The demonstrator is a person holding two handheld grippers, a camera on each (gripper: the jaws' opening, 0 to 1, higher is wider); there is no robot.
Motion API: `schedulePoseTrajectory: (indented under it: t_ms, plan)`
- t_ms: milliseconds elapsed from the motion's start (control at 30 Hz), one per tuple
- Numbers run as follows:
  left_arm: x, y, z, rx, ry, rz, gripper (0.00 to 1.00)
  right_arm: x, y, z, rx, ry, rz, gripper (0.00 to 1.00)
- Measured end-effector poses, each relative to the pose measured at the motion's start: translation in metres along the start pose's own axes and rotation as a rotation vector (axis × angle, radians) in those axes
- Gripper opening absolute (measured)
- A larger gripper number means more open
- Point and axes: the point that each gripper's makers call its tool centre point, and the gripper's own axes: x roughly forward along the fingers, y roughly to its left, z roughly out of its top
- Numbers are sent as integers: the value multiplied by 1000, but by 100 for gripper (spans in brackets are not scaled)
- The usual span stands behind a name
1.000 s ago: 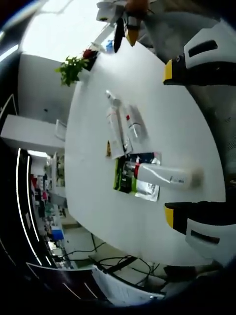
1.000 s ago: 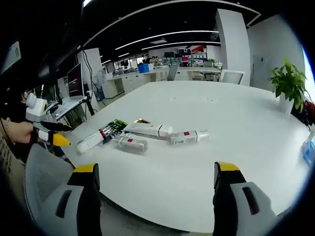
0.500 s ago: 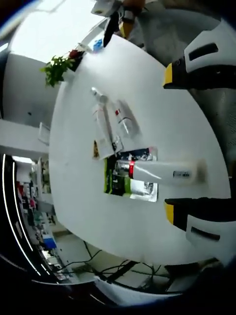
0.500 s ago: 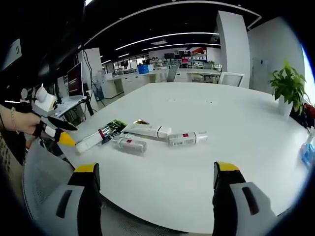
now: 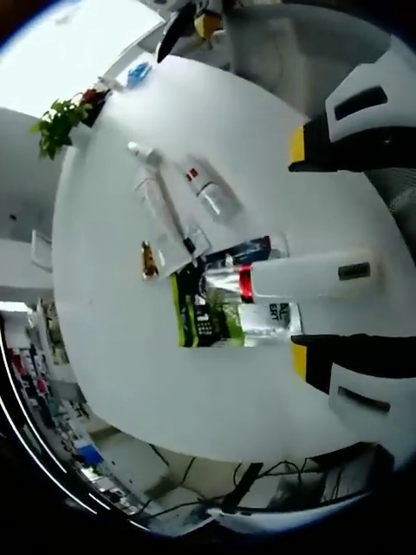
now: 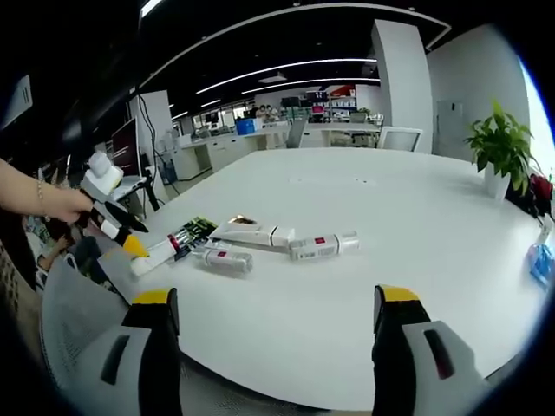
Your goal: Arrange the skincare products in the storage area until every visible bottle or jar stands upright without overlapping.
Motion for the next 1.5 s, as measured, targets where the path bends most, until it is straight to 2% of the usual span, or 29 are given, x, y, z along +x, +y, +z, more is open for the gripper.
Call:
schedulePoseTrajectory:
  t_ms: [167,433,700,1000,1133,1267,1500]
  plan:
    - [11,3,-3,13,81,-3,66,0,-1,0,-10,1,-8,92]
    - [24,6,-3,27,148,-4,56,0,-3,-1,-2,5,-25,92]
    - [35,8,-10,59,246,8,47,-1,-5,0,9,5,-38,90]
    - [43,15,-8,60,298,18,40,-2,-7,0,9,7,-54,89]
    - [47,16,-10,62,349,18,41,-2,-9,1,15,5,-62,88]
    - [48,17,-11,59,378,22,36,-2,-10,0,15,9,-65,88]
    - [49,16,-13,71,404,15,35,-1,-10,0,13,12,-65,87]
